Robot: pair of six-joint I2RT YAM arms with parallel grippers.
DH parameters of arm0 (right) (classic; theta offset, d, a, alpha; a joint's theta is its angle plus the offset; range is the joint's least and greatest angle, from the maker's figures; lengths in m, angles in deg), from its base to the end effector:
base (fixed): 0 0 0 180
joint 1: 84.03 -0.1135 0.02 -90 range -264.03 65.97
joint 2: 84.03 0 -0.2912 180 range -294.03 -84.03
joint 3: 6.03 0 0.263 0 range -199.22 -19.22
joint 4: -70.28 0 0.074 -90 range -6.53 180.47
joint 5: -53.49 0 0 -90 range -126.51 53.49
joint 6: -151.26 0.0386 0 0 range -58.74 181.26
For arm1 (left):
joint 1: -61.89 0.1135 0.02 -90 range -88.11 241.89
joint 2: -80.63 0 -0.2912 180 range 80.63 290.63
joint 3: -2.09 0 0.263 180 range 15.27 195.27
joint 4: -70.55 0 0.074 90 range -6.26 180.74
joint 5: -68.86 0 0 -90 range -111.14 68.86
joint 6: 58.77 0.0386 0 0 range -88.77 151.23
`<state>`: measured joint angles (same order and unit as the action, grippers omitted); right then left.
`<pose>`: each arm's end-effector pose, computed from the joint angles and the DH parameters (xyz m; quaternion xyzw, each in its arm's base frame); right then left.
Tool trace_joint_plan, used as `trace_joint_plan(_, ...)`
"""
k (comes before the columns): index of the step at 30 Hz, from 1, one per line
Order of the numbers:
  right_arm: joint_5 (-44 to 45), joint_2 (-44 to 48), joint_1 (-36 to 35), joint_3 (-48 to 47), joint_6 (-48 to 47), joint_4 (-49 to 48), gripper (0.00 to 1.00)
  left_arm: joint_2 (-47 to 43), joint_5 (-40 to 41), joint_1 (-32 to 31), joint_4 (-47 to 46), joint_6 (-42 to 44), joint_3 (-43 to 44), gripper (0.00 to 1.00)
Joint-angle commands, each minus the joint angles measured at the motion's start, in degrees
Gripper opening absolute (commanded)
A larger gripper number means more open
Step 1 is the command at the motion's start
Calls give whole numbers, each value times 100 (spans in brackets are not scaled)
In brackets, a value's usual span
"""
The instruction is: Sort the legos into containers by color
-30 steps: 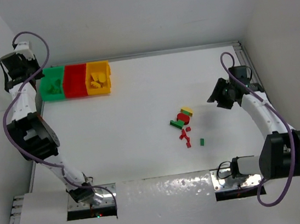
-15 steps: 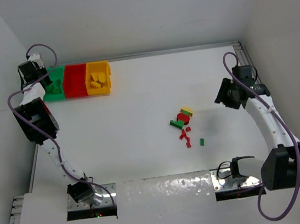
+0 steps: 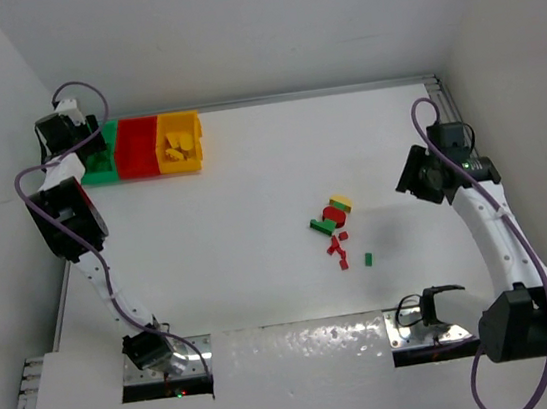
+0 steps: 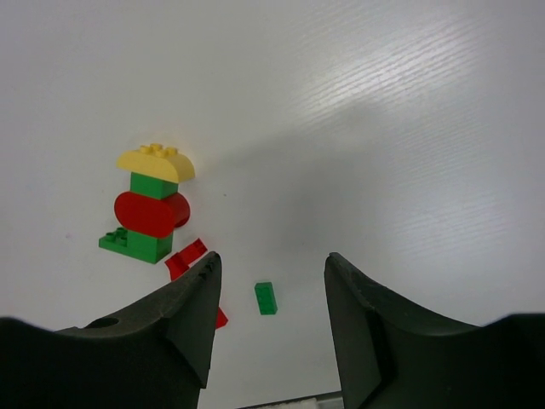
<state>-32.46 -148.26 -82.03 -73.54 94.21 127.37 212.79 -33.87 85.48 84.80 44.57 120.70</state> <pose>0.2222 -0.0105 0.3000 0.2957 0.9028 0.0504 0.3081 0.5257 0.2203 0.2157 -0.0190 0.8527 0.0726 0.5170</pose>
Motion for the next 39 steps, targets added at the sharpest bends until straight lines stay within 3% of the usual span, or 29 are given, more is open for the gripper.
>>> trace_joint_plan(1, 25, 182, -42, -237, -34, 31, 52, -497, -431, -48, -116, -121, 180, 62)
trace_joint_plan(4, -211, 253, -42, -123, -78, -74, 54, -1208, -1274, -372, 472, -35, -3, 62)
trace_joint_plan(6, -352, 148, -42, -131, -78, -5, 55, -2042, -1872, -749, 640, 553, -389, 60)
trace_joint_plan(9, -344, 24, -42, -114, 132, 93, 59, -2957, -2443, -2160, 1681, 1835, -1050, 58)
trace_joint_plan(12, -81, 112, -33, 1, 300, -83, 63, -2933, -3208, -3183, 2906, 2356, -753, 55)
trace_joint_plan(14, 191, 147, -33, -8, 326, -144, 64, -2749, -2982, -3806, 3407, 2819, -612, 55)
trace_joint_plan(15, 445, 139, -33, -17, 317, -162, 64, -2670, -2789, -4558, 3993, 3119, -489, 54)
trace_joint_plan(16, 560, 130, -33, -60, 309, -154, 65, -2512, -2344, -4974, 4251, 3687, -445, 54)
trace_joint_plan(18, 684, 77, -33, -104, 291, -110, 65, -2380, -2085, -5948, 4682, 3999, -409, 54)
trace_joint_plan(21, 702, 51, -24, -149, 291, -39, 66, -2212, -2303, -6700, 4798, 4447, -549, 53)
trace_joint_plan(24, 614, 226, -24, -35, 343, -144, 67, -1923, -2226, -7394, 5132, 5693, -558, 54)
trace_joint_plan(26, 465, 296, -24, 79, 361, -241, 67, -1747, -2199, -7859, 5054, 5828, -506, 55)
trace_joint_plan(27, 404, 323, -24, 115, 379, -276, 67, -1529, -2216, -7992, 4931, 5803, -401, 55)
trace_joint_plan(29, 184, 402, -24, 211, 423, -382, 66, -1316, -2164, -8299, 4224, 4945, -295, 55)
trace_joint_plan(30, 140, 420, -24, 229, 440, -391, 66, -1159, -2059, -8362, 3896, 3940, -277, 55)
trace_joint_plan(33, -1, 551, -16, 291, 414, -373, 66, -1000, -1892, -8398, 2911, 2268, -382, 61)
trace_joint_plan(39, 17, 833, -24, 458, 361, -549, 66, -789, -1180, -8512, 2171, 1251, -848, 68)
